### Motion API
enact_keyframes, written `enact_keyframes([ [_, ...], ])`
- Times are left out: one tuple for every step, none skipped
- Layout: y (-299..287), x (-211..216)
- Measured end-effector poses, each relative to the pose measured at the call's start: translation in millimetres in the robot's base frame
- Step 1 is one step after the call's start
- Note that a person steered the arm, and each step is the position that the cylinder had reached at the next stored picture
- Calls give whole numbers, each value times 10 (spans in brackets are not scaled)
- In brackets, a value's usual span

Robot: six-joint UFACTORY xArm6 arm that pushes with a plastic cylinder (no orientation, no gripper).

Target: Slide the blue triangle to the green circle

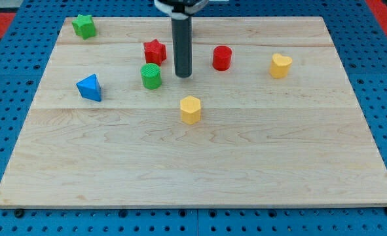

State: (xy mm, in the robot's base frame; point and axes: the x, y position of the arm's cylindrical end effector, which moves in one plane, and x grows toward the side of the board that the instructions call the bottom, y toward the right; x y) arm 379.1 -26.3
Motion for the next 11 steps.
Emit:
enact_keyframes([
  [-40, 420],
  [-343, 579],
  [-671, 697],
  [-1052, 947],
  [-1584, 962],
  [-1893, 821],
  [-1900, 515],
  [-1768, 228],
  [-1622, 30],
  [-1070, -33],
  [-735, -213],
])
